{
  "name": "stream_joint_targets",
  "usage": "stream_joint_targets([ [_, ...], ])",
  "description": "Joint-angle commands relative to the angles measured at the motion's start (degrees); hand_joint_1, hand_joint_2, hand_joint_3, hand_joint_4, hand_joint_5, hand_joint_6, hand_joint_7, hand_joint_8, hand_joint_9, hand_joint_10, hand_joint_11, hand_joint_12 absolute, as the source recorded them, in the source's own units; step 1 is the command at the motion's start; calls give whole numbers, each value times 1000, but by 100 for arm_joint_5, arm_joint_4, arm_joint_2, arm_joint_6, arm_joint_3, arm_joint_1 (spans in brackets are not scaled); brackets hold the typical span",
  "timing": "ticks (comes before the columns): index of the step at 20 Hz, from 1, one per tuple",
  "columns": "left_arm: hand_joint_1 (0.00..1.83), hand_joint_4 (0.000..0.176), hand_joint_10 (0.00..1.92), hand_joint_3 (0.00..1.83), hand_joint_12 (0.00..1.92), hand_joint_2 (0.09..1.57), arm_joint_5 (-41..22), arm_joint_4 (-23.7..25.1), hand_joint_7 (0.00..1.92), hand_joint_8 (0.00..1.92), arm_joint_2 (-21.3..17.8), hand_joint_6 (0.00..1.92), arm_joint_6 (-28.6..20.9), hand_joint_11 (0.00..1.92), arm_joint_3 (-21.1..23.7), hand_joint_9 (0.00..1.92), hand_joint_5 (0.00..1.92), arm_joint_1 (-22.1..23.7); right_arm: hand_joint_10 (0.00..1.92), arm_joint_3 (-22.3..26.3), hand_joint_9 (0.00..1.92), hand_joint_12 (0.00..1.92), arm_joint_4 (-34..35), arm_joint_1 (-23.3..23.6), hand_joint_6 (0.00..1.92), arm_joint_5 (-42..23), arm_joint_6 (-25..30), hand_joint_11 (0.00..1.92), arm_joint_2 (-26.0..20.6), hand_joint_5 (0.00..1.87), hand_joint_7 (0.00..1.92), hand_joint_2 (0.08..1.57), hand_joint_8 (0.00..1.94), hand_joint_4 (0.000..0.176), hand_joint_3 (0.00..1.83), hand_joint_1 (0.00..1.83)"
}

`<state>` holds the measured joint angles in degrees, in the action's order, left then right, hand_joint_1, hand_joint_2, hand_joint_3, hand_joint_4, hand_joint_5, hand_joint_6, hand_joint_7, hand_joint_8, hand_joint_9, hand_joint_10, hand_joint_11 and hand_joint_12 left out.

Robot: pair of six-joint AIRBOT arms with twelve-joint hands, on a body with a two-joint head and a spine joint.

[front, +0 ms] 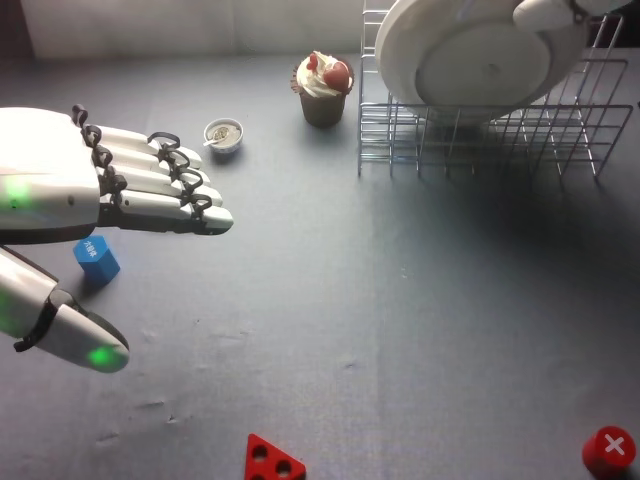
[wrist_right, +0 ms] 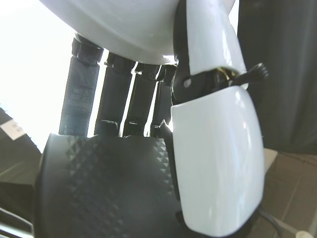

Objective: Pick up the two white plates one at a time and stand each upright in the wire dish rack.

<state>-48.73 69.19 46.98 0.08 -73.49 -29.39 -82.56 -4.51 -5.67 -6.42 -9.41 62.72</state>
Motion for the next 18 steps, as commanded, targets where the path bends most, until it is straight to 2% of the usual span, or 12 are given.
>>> stream_joint_targets([
  [1,0,0,1,2,12,957,-289,-381,202,2,-33,1,-8,185,25,192,160,68,541,-16,1237,1314,98,57,862,-842,46,1019,-61,963,1176,1030,446,0,2,1502],
  [2,0,0,4,0,14,952,-292,-381,210,5,-33,4,-8,190,28,200,165,68,570,-11,1221,1326,98,38,878,-843,46,1012,-58,950,1149,1037,501,0,0,1501],
  [5,0,0,8,0,19,952,-279,-385,227,9,-34,10,-8,208,48,216,188,68,475,32,1284,1305,98,-65,781,-862,46,1029,-51,999,1185,1022,429,0,0,1504],
  [7,0,0,4,0,15,951,-260,-399,213,5,-34,5,-8,200,59,203,176,69,455,54,1296,1310,98,-188,751,-930,46,1025,-29,1014,1177,1020,447,0,0,1504],
  [8,0,0,2,0,14,950,-257,-399,207,2,-34,2,-8,198,60,198,170,75,440,45,1303,1303,98,-283,751,-973,46,1028,1,1014,1164,1020,470,0,0,1504],
  [9,0,0,3,1,13,954,-257,-399,206,2,-34,0,-8,196,61,201,167,77,372,26,1327,1254,99,-322,831,-974,46,1065,19,993,1191,1012,444,0,1,1504],
  [10,0,0,2,0,11,952,-256,-399,206,1,-34,0,-8,192,65,199,167,78,557,7,1311,713,99,-351,882,-978,46,1068,32,980,1195,1021,510,0,3,1418],
  [11,0,0,0,0,7,946,-256,-399,202,0,-34,0,-8,184,72,194,166,78,248,-18,1060,490,99,-377,1013,-985,47,1015,46,937,970,1113,202,0,0,1209],
  [12,0,0,2,0,7,946,-249,-399,208,3,-34,3,-8,185,77,198,174,78,100,-27,985,393,99,-384,389,-997,47,985,48,797,900,1056,67,0,0,1161],
  [13,0,0,10,0,15,948,-234,-397,229,10,-34,9,-8,203,84,220,191,77,33,-35,970,307,99,-387,125,-1006,47,989,50,783,879,1013,19,0,0,1127],
  [15,0,0,0,0,4,948,-221,-389,203,0,-34,0,-8,180,89,197,159,77,1,-39,933,244,99,-387,7,-1020,47,981,50,754,870,992,0,0,3,1060],
  [18,0,0,10,0,13,949,-213,-378,228,10,-33,12,-8,204,90,222,190,77,0,-39,853,220,98,-394,0,-1021,47,937,51,721,810,983,0,0,0,969],
])
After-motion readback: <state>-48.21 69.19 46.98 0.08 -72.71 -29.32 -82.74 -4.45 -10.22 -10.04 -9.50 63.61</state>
